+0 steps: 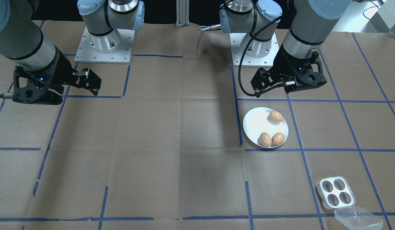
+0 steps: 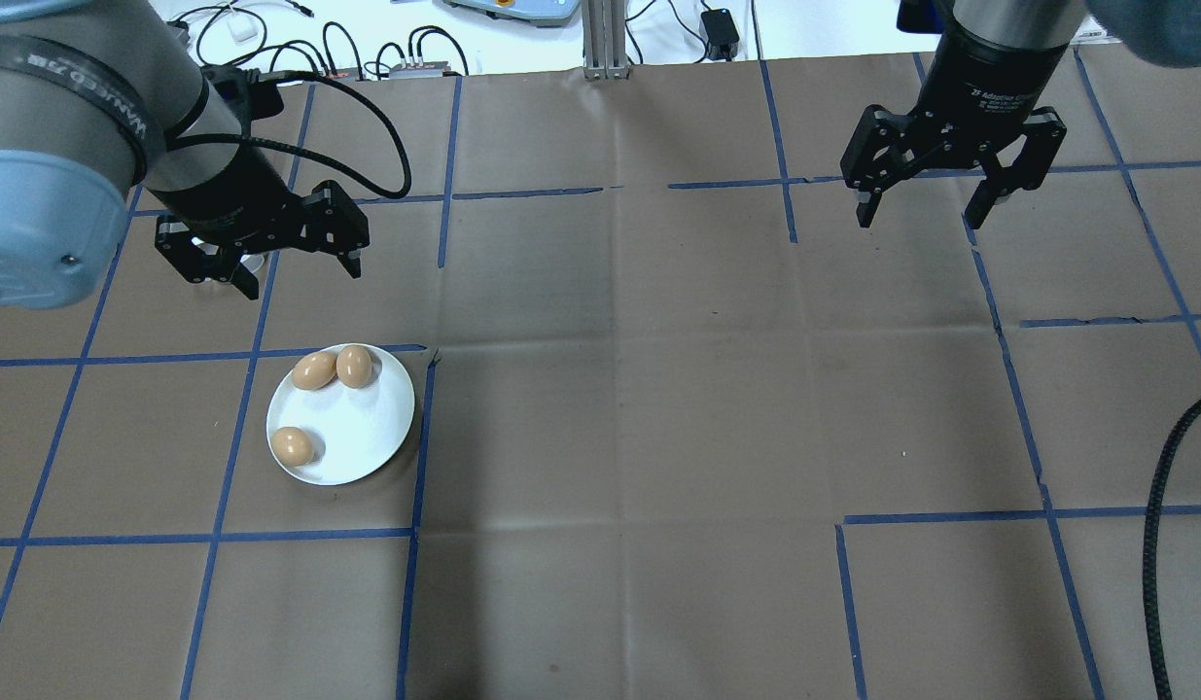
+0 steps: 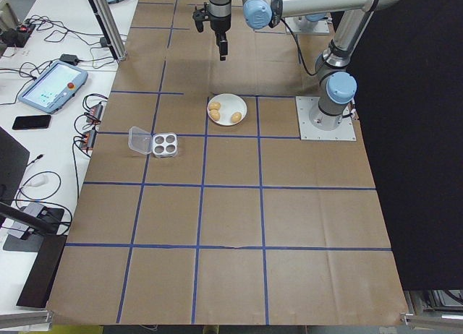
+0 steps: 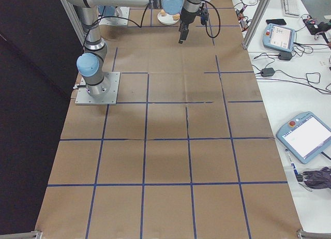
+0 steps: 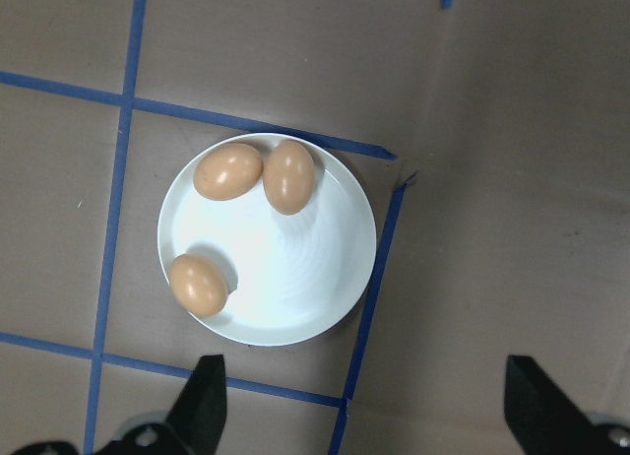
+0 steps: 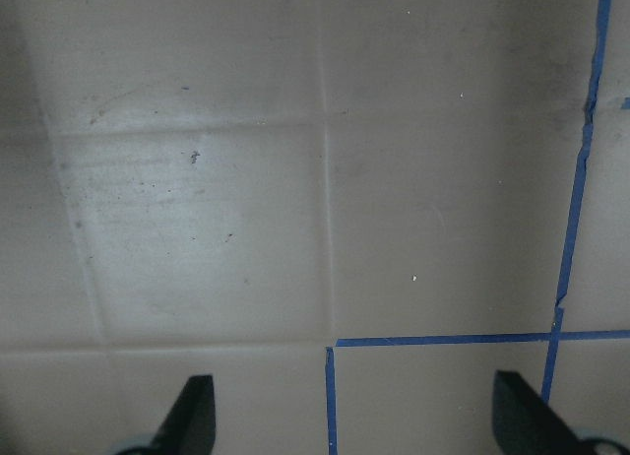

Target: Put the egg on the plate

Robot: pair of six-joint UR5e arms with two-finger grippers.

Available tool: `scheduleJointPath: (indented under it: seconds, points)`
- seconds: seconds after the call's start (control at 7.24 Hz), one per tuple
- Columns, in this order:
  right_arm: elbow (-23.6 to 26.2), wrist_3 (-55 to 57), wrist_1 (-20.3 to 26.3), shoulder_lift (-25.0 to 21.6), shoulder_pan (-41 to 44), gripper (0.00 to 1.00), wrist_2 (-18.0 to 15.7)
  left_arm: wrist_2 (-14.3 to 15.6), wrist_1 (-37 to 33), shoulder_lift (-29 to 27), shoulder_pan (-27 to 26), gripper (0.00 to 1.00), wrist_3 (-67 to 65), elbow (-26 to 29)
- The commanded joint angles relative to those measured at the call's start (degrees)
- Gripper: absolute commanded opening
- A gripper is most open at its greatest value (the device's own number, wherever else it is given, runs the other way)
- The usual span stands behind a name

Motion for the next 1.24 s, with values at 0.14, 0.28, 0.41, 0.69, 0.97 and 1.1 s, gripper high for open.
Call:
scheduleJointPath:
  seconds: [0.14, 0.28, 0.41, 0.69, 0.97, 1.1]
  points:
    - [0.0, 0.0, 0.0, 0.0, 0.0, 1.0, 0.0, -0.1, -1.2, -0.1, -1.7, 0.99, -0.3, 2.0]
    - [0.0, 0.0, 0.0, 0.0, 0.0, 1.0, 0.1, 0.0, -1.1, 0.0, -2.4, 0.99, -0.3, 2.0]
    - [0.0, 0.0, 0.0, 0.1, 0.0, 1.0, 0.1, 0.0, -1.1, 0.0, -2.6, 0.99, -0.3, 1.9]
    - [0.0, 0.0, 0.0, 0.0, 0.0, 1.0, 0.1, 0.0, -1.1, 0.0, -2.6, 0.99, -0.3, 2.0]
    - [0.0, 0.0, 0.0, 0.0, 0.0, 1.0, 0.1, 0.0, -1.1, 0.2, -2.6, 0.99, -0.2, 2.0]
    - [0.0, 0.0, 0.0, 0.0, 0.0, 1.0, 0.1, 0.1, -1.1, 0.3, -2.6, 0.99, -0.2, 2.0]
